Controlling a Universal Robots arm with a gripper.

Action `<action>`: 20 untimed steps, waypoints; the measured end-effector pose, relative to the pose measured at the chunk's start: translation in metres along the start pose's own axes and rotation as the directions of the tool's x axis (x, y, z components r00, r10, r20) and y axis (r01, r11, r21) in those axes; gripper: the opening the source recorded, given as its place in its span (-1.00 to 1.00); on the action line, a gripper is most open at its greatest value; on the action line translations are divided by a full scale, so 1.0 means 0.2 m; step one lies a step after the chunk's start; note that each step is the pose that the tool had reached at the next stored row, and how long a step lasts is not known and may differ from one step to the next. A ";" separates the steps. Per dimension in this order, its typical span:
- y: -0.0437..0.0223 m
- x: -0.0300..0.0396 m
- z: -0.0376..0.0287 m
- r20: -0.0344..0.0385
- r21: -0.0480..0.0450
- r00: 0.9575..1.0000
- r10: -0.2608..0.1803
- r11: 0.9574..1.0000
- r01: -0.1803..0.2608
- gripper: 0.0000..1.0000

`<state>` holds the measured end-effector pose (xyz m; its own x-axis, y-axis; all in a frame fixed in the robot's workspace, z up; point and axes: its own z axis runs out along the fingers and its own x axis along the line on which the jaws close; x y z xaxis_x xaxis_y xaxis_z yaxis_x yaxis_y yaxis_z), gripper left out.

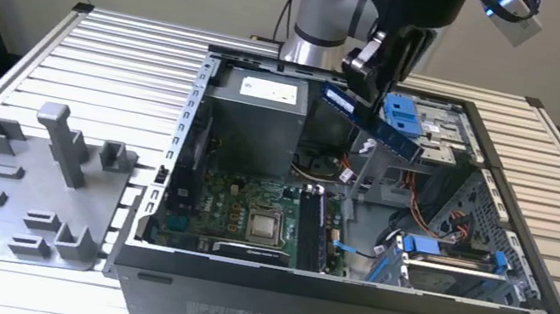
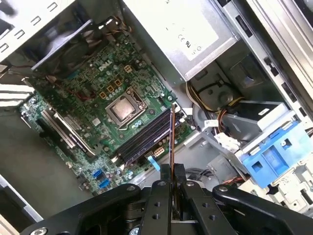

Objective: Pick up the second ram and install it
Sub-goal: 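Insert the second ram into the second slot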

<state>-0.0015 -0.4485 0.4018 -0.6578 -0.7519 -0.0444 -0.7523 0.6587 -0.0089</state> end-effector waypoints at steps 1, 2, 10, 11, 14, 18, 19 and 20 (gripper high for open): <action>0.000 0.000 0.000 0.000 0.000 1.000 0.013 1.000 -0.013 -0.73; 0.000 0.000 0.001 0.000 0.001 1.000 0.028 1.000 -0.028 -0.73; 0.000 0.000 0.003 -0.001 0.006 0.989 0.146 0.989 -0.146 -0.73; 0.000 0.000 0.004 -0.001 0.007 0.987 0.158 0.987 -0.158 -0.73; 0.000 0.000 0.005 -0.002 0.008 0.980 0.198 0.980 -0.198 -0.73; 0.000 0.000 0.006 -0.002 0.011 0.965 0.262 0.965 -0.262 -0.73; 0.000 0.000 0.006 -0.002 0.012 0.961 0.278 0.960 -0.278 -0.73; 0.000 0.000 0.007 -0.002 0.012 0.956 0.293 0.956 -0.293 -0.73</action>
<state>-0.0015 -0.4485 0.4005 -0.8496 -0.5257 -0.0433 -0.5259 0.8505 -0.0080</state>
